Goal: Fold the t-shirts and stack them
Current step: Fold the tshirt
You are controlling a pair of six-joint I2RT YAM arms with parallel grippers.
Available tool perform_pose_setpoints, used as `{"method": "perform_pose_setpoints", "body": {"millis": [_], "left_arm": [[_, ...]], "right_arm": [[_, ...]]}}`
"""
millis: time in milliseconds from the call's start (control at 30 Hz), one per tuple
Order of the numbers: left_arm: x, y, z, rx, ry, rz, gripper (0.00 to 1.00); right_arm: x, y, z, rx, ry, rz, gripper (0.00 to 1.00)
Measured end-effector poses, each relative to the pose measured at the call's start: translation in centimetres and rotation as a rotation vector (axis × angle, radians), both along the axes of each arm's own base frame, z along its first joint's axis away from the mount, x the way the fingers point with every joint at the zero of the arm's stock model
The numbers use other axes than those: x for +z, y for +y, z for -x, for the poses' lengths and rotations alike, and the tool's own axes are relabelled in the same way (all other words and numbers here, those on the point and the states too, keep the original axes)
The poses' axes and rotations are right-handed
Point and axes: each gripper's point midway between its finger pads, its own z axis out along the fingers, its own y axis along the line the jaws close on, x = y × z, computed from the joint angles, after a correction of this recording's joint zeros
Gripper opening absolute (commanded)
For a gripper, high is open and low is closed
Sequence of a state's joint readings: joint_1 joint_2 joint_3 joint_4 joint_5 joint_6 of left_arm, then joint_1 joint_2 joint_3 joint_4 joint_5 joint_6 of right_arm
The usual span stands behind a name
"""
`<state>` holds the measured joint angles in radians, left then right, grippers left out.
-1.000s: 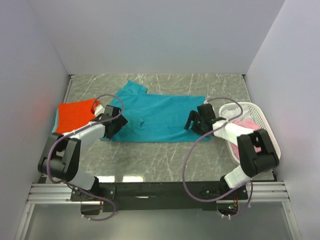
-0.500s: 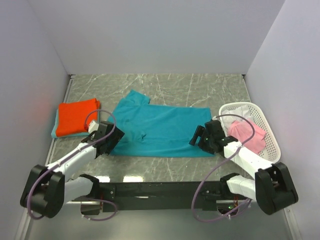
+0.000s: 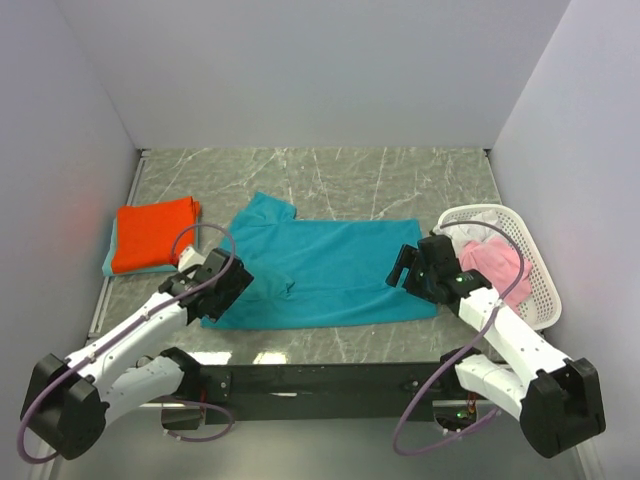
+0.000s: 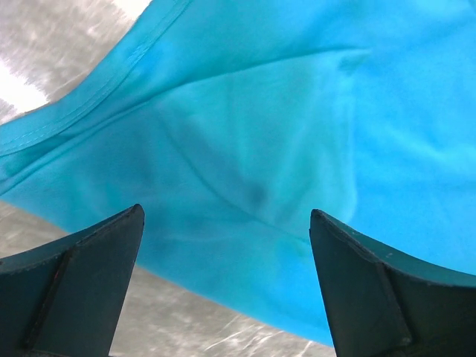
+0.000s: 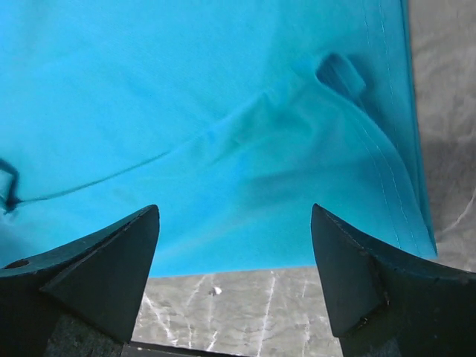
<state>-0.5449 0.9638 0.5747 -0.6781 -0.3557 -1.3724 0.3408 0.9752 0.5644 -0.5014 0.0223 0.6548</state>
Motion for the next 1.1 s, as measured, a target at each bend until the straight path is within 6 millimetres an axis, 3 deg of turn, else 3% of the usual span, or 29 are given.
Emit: {"method": "perform_pose_setpoints", "body": {"millis": [133,433,567,800,1100], "left_arm": [[0.5,-0.7,-1.5,-0.019,-0.013,-0.016,0.99],[-2.2,-2.8,-5.3,-0.085,0.044,-0.092,1.00],[-3.3,-2.4,-5.3,-0.073,0.071,-0.118,0.99],[-3.9,-0.3,-5.7,0.004,0.041,-0.107,0.99],[-3.6,0.3,-5.1,0.058,-0.008,-0.056,0.99]], "right_arm": [[0.2,0.2,-0.9,0.015,-0.002,0.016,0.89],[-3.5,-0.5,-2.2,0.003,0.114,0.109,0.89],[-5.0,-1.0,-2.6,-0.022,0.161,0.126,0.90],[-5.0,-1.5,-4.1,-0.074,0.153,0.114,0.90],[-4.8,-1.3,-2.8,-0.060,0.116,0.095,0.90]]}}
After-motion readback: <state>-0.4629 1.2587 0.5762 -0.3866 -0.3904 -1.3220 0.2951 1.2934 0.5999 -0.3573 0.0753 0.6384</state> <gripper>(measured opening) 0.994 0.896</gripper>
